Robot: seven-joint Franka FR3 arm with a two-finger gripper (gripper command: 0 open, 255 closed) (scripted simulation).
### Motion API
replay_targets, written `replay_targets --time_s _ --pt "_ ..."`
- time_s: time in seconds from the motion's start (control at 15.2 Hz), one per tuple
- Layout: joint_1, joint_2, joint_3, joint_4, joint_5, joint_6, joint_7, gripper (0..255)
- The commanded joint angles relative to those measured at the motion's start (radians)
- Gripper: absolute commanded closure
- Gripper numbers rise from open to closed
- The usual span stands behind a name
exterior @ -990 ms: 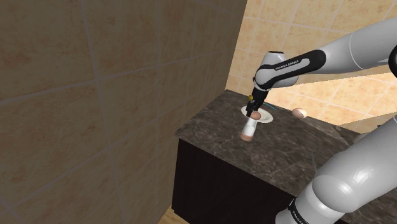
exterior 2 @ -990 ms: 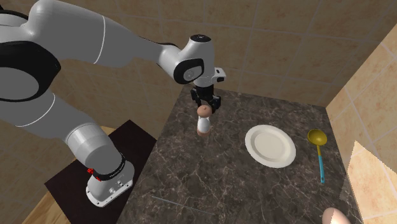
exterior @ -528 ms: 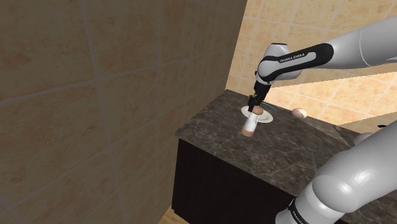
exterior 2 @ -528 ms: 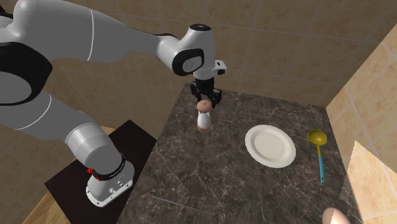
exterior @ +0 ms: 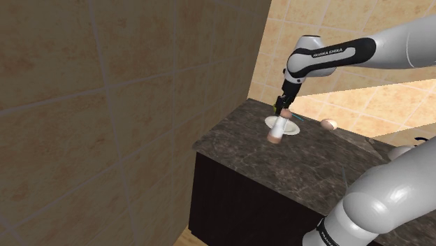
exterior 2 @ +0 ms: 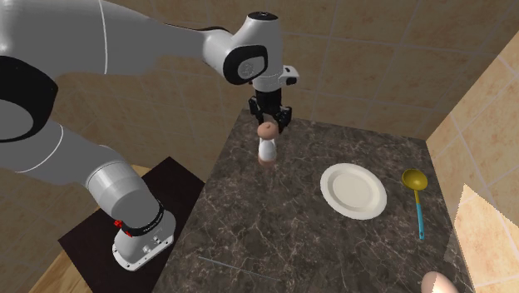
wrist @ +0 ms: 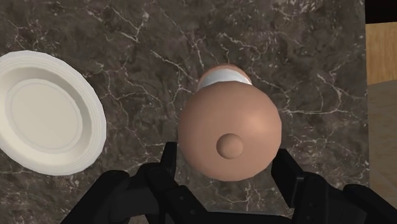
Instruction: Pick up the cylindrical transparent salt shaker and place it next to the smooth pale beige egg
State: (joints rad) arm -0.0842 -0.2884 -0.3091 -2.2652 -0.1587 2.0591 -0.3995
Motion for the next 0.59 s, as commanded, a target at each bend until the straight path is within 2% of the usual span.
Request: replay_targets --time_s 0.0,0.53 --pt "0.001 -0.008 0.003 0.019 0.0 -0.028 0.001 255" --pt "0.004 -0.026 0.012 0.111 0.004 -0.137 -0.004 255"
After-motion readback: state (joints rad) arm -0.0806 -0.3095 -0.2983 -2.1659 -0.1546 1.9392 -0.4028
